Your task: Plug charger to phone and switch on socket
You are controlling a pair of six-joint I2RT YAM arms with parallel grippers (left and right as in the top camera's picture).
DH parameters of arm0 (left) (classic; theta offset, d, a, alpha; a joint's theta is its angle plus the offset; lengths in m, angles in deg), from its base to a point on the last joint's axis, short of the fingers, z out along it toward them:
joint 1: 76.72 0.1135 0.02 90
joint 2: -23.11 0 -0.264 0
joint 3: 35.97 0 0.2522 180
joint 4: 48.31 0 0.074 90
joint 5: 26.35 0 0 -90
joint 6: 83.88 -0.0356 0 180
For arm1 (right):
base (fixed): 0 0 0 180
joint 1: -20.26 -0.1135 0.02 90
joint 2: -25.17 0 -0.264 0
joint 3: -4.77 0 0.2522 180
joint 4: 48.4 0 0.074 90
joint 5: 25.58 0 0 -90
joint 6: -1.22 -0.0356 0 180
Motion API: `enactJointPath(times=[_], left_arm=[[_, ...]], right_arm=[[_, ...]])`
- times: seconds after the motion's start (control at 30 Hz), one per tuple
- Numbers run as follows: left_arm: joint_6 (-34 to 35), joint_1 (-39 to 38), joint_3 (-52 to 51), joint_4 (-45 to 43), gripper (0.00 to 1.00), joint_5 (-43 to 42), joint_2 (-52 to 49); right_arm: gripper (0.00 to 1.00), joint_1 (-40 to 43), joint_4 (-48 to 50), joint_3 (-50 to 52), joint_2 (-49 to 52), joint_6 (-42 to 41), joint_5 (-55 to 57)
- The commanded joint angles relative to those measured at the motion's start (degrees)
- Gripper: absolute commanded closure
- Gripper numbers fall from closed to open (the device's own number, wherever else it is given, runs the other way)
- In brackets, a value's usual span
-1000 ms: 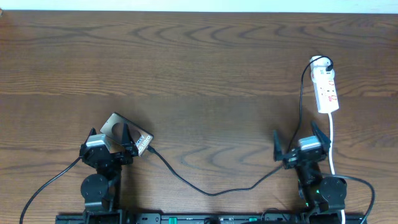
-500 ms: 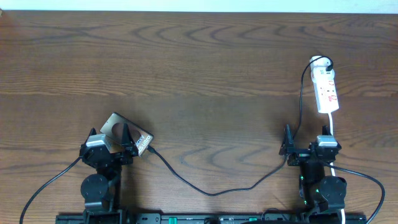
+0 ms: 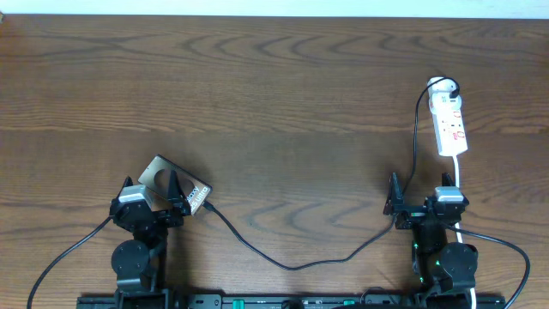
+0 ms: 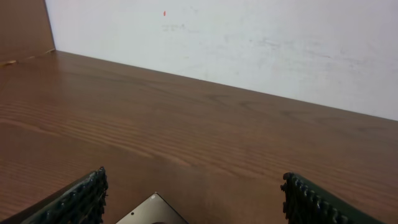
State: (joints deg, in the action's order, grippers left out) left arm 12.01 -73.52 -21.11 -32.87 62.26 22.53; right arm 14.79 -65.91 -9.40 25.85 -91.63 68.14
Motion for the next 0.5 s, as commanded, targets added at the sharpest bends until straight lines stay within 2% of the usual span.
enactJointPath(times=[0.0, 0.47], left_arm=[[-0.72, -0.17, -0.87, 2.4, 0.12, 0.92, 0.35], [-0.72, -0.17, -0.87, 2.4, 0.12, 0.92, 0.35]], right_arm=[[0.01, 0.04, -0.22, 0.09, -0.37, -0.94, -0.46], [0.01, 0.94, -0.26, 0.09, -0.24, -0.94, -0.44]])
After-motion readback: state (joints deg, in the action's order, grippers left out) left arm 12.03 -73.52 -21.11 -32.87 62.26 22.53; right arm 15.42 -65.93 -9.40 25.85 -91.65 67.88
